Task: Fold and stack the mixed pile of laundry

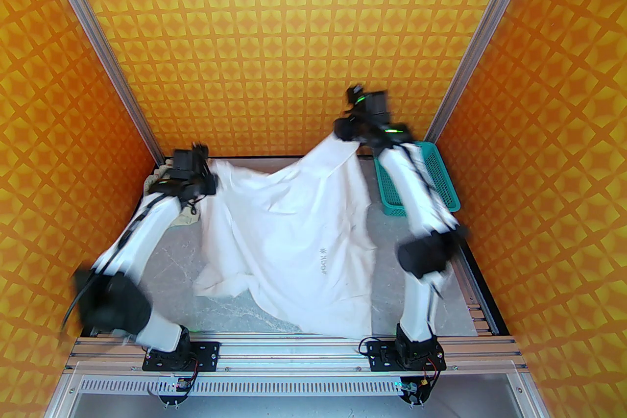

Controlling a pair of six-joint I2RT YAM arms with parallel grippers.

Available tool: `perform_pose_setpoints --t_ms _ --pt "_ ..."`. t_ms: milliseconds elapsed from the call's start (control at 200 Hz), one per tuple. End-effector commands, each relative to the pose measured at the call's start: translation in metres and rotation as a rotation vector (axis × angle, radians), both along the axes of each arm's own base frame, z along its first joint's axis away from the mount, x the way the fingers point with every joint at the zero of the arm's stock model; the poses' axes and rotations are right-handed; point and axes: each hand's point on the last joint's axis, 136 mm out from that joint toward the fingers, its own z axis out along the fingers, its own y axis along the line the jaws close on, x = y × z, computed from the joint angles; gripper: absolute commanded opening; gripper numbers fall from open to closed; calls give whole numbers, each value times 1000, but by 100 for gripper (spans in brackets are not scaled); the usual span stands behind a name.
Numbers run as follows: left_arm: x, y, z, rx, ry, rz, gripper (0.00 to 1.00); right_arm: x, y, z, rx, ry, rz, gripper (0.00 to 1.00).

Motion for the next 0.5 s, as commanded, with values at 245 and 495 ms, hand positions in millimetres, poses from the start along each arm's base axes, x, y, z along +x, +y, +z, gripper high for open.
perform_pose_setpoints --t_ms 245,495 --pt "-56 -52 -2 -245 30 -91 64 -115 1 -76 136 263 -56 67" --pt "-102 -100 -69 -323 212 -193 60 -225 29 -185 93 541 -4 63"
